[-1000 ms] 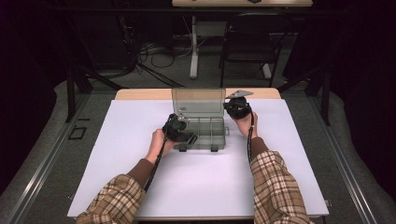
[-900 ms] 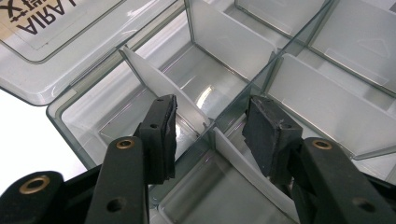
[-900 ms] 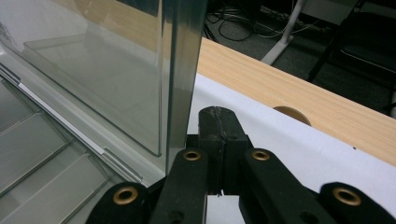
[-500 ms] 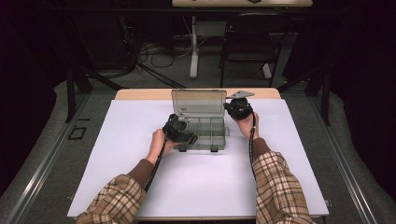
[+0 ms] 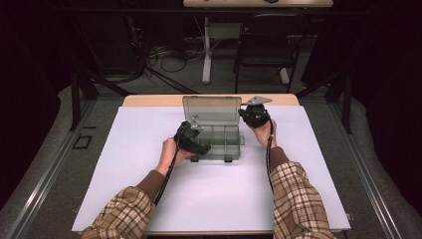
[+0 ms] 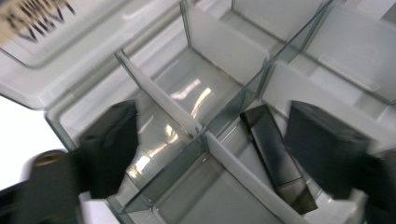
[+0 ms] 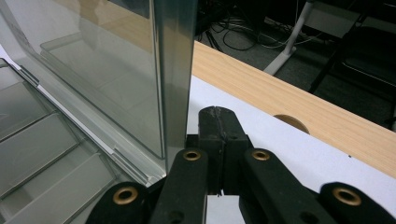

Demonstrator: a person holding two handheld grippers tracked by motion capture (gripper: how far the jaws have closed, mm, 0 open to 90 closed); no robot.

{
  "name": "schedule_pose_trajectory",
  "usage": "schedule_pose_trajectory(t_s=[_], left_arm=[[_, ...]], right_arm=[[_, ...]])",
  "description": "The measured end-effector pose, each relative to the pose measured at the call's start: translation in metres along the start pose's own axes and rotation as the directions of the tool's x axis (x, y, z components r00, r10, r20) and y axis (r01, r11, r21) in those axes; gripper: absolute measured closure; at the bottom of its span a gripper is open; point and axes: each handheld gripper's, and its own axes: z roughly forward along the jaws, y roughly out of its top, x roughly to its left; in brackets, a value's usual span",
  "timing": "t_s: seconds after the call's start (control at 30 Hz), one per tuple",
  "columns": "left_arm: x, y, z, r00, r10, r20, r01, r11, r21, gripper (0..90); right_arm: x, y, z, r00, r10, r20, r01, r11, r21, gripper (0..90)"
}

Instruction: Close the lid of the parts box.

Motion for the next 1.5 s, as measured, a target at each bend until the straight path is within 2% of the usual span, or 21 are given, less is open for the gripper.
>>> schedule_pose_trajectory(t_s=[0.2,0.3,0.4,0.53,0.6,0.67,0.7,0.77,0.93,1.0,1.07,1.1,1.17,1.27,1.33,1.37,1.47,1.5], left_arm=[[0.005,0.007,-0.021,0.9996,-0.001,-0.029,-0.001,0.9984,-0.056,0.6],[0.011,0.011,-0.033,0.9994,-0.017,-0.032,0.014,0.9966,-0.082,0.0],[0.017,0.014,-0.046,0.9974,-0.022,-0.069,0.014,0.9944,-0.105,0.0],[0.031,0.025,-0.061,0.9915,-0.031,-0.126,0.016,0.9924,-0.122,0.7],[0.038,0.033,-0.067,0.9886,-0.027,-0.148,0.009,0.9925,-0.122,4.8],[0.043,0.042,-0.071,0.9781,0.006,-0.208,-0.028,0.9946,-0.1,10.4],[0.046,0.046,-0.072,0.9775,0.011,-0.21,-0.032,0.9948,-0.097,15.0],[0.05,0.053,-0.073,0.9745,0.02,-0.223,-0.04,0.9955,-0.086,16.7],[0.056,0.065,-0.074,0.9675,0.055,-0.247,-0.075,0.9945,-0.073,36.3],[0.059,0.069,-0.074,0.969,0.059,-0.24,-0.077,0.9949,-0.065,43.2],[0.06,0.071,-0.073,0.9633,0.079,-0.256,-0.094,0.9945,-0.047,49.3],[0.061,0.072,-0.073,0.9633,0.079,-0.257,-0.093,0.9948,-0.042,50.2],[0.062,0.073,-0.072,0.9527,0.115,-0.281,-0.125,0.9921,-0.015,53.1],[0.064,0.072,-0.072,0.9568,0.137,-0.257,-0.146,0.9892,-0.017,55.9],[0.064,0.072,-0.072,0.9547,0.154,-0.255,-0.163,0.9866,-0.011,59.2],[0.064,0.072,-0.072,0.958,0.16,-0.238,-0.17,0.9852,-0.022,61.2],[0.063,0.072,-0.072,0.9529,0.169,-0.252,-0.18,0.9835,-0.022,67.8],[0.062,0.072,-0.072,0.9493,0.176,-0.261,-0.187,0.9823,-0.017,68.4]], right_arm=[[0.0,-0.001,-0.001,1.0,0.0,-0.004,0.0,1.0,-0.006,90.0],[0.0,0.0,-0.001,1.0,-0.005,-0.007,0.005,1.0,-0.003,90.0],[0.0,-0.001,-0.002,0.9999,-0.011,-0.006,0.011,1.0,-0.006,90.0],[0.0,-0.001,-0.002,0.9999,-0.008,-0.01,0.008,1.0,-0.009,90.0],[0.001,-0.001,-0.002,0.9999,-0.009,-0.01,0.009,1.0,-0.008,90.0],[0.001,-0.001,-0.002,0.9999,-0.012,-0.009,0.012,1.0,-0.007,90.0],[0.0,-0.001,-0.002,0.9998,-0.017,-0.008,0.017,1.0,-0.006,90.0],[0.0,-0.001,-0.002,0.9998,-0.016,-0.008,0.016,1.0,-0.007,90.0],[0.001,-0.001,-0.002,0.9998,-0.014,-0.013,0.014,1.0,-0.006,90.0],[0.0,-0.001,-0.002,0.9998,-0.015,-0.014,0.015,1.0,-0.006,90.0],[0.0,-0.001,-0.002,0.9998,-0.017,-0.012,0.017,1.0,-0.005,90.0],[0.001,-0.001,-0.002,0.9998,-0.017,-0.012,0.017,1.0,-0.005,90.0],[0.001,-0.001,-0.003,0.9998,-0.014,-0.015,0.014,1.0,-0.005,90.0],[0.0,-0.001,-0.003,0.9997,-0.015,-0.017,0.015,1.0,-0.006,90.0],[0.0,-0.001,-0.003,0.9997,-0.017,-0.017,0.017,1.0,-0.005,90.0],[0.0,-0.001,-0.003,0.9997,-0.018,-0.016,0.018,1.0,-0.004,90.0],[0.0,-0.001,-0.003,0.9997,-0.018,-0.017,0.018,1.0,-0.004,90.0],[0.0,-0.001,-0.003,0.9997,-0.017,-0.016,0.017,1.0,-0.004,90.0]])
